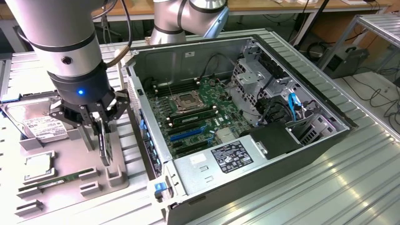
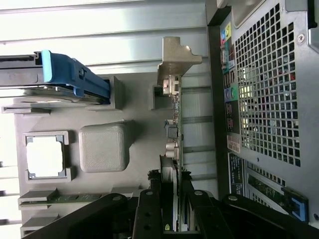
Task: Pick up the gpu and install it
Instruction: 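Pick up the gpu and move the gpu toward the slot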
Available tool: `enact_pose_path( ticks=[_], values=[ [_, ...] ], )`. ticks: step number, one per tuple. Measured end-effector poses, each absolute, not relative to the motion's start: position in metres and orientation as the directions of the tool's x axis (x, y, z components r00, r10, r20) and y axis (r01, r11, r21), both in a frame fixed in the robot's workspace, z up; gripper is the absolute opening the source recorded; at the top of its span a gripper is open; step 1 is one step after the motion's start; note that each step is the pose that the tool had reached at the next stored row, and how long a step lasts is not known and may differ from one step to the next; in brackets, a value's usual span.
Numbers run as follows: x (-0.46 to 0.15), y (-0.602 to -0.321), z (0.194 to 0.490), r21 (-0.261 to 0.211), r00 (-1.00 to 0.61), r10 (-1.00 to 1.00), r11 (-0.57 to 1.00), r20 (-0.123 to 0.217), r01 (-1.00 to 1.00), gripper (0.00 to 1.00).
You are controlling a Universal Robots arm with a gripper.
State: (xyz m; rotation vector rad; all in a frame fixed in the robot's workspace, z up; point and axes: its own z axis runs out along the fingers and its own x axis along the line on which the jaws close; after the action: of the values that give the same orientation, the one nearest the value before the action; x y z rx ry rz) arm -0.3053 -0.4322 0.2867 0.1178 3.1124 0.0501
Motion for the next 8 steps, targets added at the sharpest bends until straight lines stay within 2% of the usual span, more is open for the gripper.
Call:
enact_pose_path(
  ticks=[8],
  values=[
    [-0.305, -0.431, 0.297, 0.033, -0.997, 0.076, 0.997, -0.025, 0.075, 0.26]
  ],
)
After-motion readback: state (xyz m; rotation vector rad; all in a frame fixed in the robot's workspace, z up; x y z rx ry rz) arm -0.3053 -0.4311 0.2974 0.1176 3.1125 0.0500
